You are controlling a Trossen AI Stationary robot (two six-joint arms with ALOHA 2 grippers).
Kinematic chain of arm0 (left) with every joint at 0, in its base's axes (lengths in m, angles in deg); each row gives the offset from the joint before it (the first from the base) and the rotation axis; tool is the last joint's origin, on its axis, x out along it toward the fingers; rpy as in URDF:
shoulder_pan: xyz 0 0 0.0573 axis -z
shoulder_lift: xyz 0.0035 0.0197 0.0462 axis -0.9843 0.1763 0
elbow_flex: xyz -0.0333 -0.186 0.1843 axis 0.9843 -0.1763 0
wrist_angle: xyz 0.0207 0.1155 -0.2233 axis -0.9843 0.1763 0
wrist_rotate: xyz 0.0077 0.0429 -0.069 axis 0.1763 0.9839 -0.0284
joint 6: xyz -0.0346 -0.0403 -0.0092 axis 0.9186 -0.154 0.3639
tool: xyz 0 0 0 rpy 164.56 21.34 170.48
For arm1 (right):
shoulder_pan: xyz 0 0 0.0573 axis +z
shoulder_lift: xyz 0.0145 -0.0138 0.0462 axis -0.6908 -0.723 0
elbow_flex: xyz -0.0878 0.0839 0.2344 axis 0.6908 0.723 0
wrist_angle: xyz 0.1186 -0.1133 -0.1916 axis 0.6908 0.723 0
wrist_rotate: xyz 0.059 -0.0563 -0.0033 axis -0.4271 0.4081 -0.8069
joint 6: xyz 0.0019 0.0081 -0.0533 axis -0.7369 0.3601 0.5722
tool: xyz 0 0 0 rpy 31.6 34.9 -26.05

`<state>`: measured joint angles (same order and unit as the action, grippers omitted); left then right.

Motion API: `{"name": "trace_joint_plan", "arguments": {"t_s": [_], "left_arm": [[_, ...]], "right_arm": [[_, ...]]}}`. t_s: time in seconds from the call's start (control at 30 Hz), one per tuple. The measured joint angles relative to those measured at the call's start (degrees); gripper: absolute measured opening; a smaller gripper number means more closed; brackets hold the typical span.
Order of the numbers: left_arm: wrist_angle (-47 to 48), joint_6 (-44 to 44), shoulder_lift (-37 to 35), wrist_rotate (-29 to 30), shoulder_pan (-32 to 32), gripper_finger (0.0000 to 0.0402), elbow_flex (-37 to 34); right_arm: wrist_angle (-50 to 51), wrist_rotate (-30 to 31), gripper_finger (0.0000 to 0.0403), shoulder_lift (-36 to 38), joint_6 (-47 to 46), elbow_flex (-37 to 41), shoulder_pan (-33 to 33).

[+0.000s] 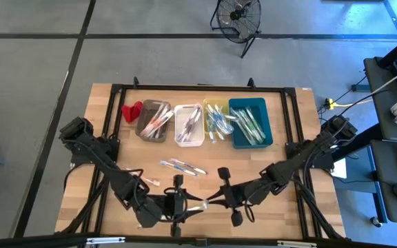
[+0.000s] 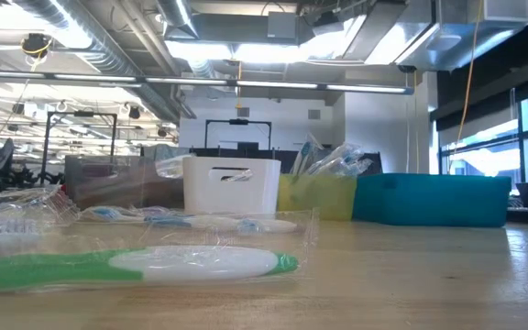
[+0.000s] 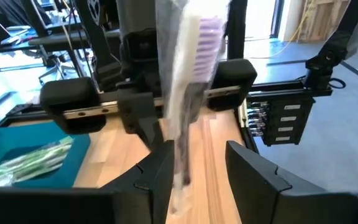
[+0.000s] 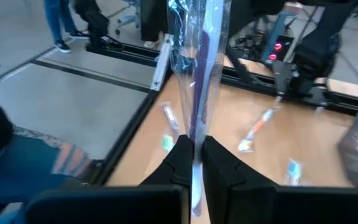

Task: Pick & Place Toothbrushes
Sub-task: Put the top right purple toothbrush into the white bin

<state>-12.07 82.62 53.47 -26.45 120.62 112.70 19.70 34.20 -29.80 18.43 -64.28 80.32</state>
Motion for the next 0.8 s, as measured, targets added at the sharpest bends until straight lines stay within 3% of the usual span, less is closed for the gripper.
{"name": "trace_joint_plan", "arguments": {"t_s": [0.8], "left_arm": [[-0.4,-1.4,0.0,-0.9,-4.5,0.0138,0.0]], "right_arm": [[0.6,0.3,0.0012,0.0,0.8,0.0,-1.1]]}}
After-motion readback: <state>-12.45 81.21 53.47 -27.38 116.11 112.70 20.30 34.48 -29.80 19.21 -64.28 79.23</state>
